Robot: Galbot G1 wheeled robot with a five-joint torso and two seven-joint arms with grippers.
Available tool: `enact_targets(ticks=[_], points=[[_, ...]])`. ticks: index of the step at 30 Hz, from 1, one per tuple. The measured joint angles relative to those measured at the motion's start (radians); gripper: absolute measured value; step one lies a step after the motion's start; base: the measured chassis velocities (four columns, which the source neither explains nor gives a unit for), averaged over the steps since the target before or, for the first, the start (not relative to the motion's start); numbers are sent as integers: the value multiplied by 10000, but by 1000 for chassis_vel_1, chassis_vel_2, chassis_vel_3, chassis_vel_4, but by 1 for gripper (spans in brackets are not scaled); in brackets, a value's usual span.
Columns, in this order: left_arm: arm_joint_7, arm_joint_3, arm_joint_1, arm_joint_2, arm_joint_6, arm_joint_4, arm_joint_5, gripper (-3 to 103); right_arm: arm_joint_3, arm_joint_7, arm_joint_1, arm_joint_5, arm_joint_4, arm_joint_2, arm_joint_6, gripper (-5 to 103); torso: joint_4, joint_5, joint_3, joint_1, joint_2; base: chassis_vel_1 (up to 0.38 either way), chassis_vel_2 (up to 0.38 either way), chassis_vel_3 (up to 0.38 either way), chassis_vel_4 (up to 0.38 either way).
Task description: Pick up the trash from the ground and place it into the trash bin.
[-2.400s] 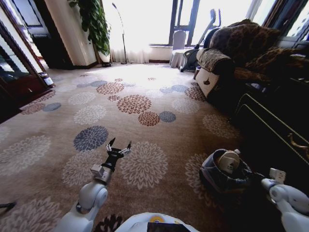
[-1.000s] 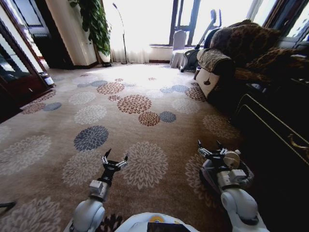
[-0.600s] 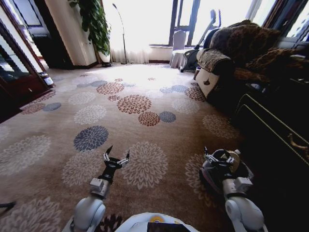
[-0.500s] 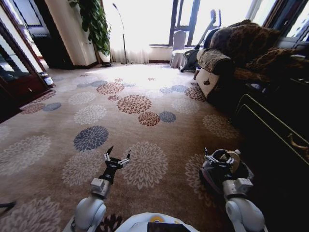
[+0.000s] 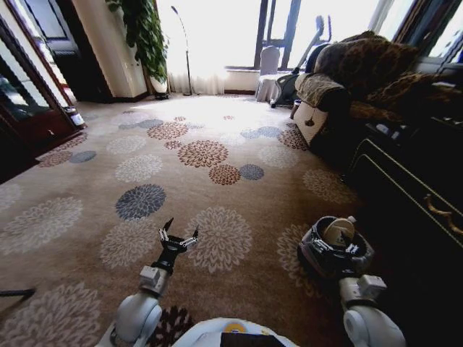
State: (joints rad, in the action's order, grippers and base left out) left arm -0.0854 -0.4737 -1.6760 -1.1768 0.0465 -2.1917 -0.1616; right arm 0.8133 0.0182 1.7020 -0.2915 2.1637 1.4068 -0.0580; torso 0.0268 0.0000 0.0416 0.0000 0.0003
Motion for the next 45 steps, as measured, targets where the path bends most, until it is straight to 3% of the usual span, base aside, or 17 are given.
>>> enact_targets(ticks=[10,15,21,28,35,45], points=[[36,299,21,-155,-99,-12,297,100,316,0,183,-78,-162,34,461,100,0,2,-1,0,0,86,-102,-90,92],[0,325,-77,-232,-109,-77,374,100,525,0,409,-573,-173,-41,570,100,-1,0,2,0,-2,0,0,0,0],[-557,-50,-469,-349,-119,-462,613,100,823,0,363,-1290,-456,-170,780,100,0,1,1,0,-2,0,0,0,0],[-702,-581,-1054,-553,194,-778,326,100,615,0,334,-1913,-343,-69,909,100,2,0,1,0,-2,0,0,0,0],[-594,-1041,-1156,-271,-10,-890,-170,100,-341,0,18,-1432,-53,-77,504,100,1,-1,1,0,-2,0,0,0,0],[-17,-1013,-1105,-283,-392,-1083,-35,100,-383,0,-532,-1064,-229,-136,121,100,0,-2,1,0,-2,0,0,0,0]])
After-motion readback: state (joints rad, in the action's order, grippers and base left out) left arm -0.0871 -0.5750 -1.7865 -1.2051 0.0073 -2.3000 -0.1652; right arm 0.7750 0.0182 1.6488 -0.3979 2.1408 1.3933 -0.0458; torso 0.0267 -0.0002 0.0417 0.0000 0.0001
